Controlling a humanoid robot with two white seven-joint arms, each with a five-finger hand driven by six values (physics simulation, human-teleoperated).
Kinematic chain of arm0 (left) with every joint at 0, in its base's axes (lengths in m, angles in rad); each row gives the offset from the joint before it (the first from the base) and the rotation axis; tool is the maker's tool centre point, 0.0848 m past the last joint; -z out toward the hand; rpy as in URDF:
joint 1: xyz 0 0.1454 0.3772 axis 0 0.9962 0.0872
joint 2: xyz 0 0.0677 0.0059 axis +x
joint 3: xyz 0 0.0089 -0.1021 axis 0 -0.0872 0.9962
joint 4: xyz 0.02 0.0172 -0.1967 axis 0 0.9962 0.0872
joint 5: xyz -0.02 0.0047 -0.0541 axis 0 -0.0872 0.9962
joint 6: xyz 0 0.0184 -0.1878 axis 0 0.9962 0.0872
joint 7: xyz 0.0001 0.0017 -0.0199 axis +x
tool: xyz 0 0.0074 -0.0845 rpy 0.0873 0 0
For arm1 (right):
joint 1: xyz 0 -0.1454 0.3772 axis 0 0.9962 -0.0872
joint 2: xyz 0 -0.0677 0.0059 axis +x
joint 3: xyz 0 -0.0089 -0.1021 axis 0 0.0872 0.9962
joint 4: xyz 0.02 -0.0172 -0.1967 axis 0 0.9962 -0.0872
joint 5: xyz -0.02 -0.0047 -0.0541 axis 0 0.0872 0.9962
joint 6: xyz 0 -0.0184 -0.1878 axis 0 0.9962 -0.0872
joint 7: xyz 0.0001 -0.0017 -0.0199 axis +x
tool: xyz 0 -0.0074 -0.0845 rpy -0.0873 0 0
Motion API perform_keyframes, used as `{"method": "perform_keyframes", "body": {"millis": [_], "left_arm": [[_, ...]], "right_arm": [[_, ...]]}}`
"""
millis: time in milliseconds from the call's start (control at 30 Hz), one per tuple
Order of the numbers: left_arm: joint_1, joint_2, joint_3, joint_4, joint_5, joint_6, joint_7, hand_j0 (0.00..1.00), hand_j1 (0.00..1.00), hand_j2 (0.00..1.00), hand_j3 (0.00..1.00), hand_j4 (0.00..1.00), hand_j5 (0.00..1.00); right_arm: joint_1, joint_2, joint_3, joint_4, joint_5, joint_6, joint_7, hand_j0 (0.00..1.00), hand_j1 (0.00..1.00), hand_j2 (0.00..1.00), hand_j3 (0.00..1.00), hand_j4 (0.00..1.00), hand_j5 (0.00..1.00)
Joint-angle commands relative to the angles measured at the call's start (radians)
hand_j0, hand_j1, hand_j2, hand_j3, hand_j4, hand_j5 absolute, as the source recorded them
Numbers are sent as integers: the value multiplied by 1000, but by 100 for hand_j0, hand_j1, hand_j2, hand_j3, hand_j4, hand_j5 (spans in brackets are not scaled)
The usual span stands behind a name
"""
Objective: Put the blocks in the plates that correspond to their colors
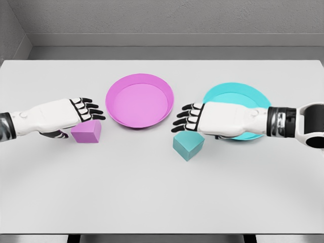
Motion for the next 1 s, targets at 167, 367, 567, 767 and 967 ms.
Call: {"method": "perform_keyframes", "body": {"millis": [167,367,567,767,967], "left_arm": [[0,-26,0,26,-17,0,2,100,100,100,100,100,100],[-2,-58,0,56,-47,0,2,100,100,100,100,100,100],[-2,-58,0,56,-75,0,4,100,100,100,100,100,100],[-2,-58,0,59,-83,0,4,100,100,100,100,100,100],[-2,-71,0,61,-83,0,4,100,100,100,100,100,100]], "right_arm": [[-6,28,5,1,99,2,25,100,100,100,100,100,100],[-9,43,22,1,99,2,25,100,100,100,100,100,100],[-29,55,65,-1,99,2,25,100,100,100,100,100,100],[-31,77,91,-1,100,2,25,100,100,100,100,100,100],[-17,72,92,1,103,2,59,100,100,100,100,100,100]]}}
